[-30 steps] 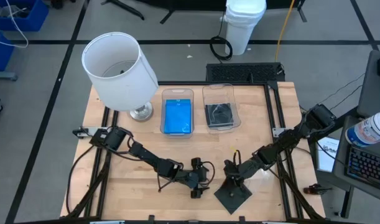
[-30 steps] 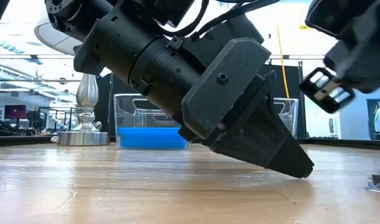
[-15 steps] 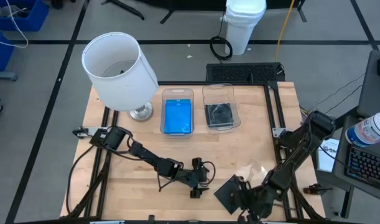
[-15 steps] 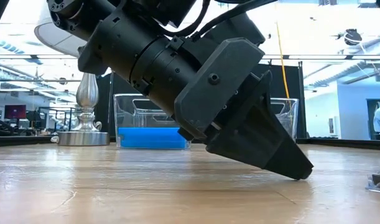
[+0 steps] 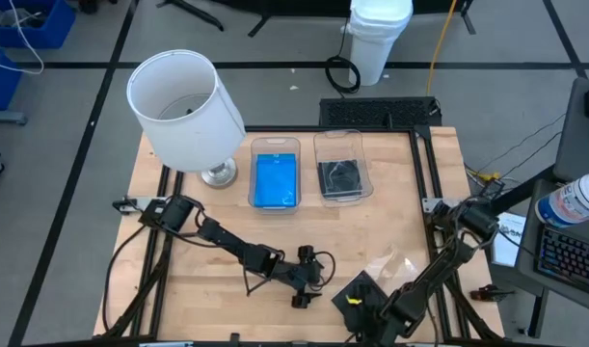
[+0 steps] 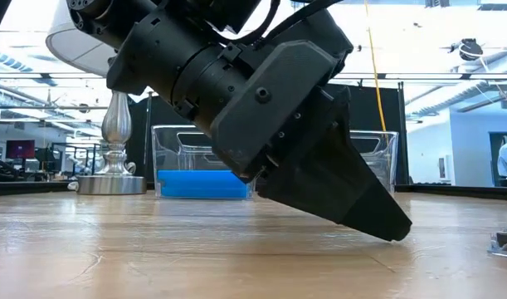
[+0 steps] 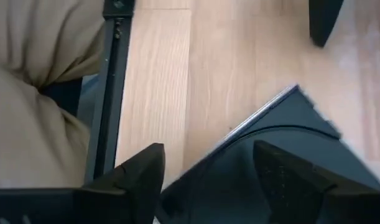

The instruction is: Pick & place jewel cases by type

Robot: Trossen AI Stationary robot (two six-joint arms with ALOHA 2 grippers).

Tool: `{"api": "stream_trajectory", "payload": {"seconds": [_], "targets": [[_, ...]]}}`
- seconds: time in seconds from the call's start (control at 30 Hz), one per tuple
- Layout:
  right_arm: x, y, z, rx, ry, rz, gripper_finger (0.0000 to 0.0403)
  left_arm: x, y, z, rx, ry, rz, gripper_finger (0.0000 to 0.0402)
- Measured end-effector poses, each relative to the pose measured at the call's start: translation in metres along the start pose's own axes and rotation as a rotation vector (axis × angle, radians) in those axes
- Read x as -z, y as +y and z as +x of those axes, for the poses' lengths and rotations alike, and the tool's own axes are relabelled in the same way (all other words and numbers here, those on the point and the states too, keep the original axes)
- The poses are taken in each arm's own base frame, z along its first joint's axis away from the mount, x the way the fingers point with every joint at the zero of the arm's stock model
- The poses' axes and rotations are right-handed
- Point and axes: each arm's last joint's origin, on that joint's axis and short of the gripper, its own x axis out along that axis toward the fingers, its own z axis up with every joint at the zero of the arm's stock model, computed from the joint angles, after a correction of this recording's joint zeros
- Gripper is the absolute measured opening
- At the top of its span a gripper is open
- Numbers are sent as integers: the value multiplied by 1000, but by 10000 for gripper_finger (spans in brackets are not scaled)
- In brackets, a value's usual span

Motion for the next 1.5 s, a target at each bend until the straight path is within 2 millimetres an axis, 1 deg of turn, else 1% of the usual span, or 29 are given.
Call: {"api": "stream_trajectory", "payload": {"seconds": [0.1,0.17,0.27,0.33,0.43,0.53,0.63,0.73,0.87,1.0,1.23,1.37,1.5], "targets": [[2,1,11,11,8,77,241,1,0,0,4,18,6,392],[5,-1,19,34,23,130,242,2,0,0,3,27,12,392],[6,0,28,38,13,190,242,3,-1,-1,9,37,24,392],[3,3,34,-11,-18,215,242,3,-1,-1,22,44,29,392],[-3,14,44,-134,-80,264,242,4,-2,-1,31,52,35,392],[-4,23,56,-238,-122,291,239,7,-6,-2,44,78,50,392],[3,26,66,-275,-90,310,229,10,-8,-2,56,103,66,392],[10,28,72,-281,-42,328,218,12,-11,-3,63,118,75,392],[10,31,68,-245,-83,271,211,12,-13,-3,67,119,84,392],[-1,34,55,-175,-109,192,213,12,-11,-3,68,117,90,392],[-18,32,33,-16,-52,113,215,11,-10,-3,72,112,111,392],[-31,41,16,0,-55,94,215,10,-9,-2,78,99,124,392],[-39,60,3,-4,-135,78,215,10,-7,-2,78,96,131,392]]}}
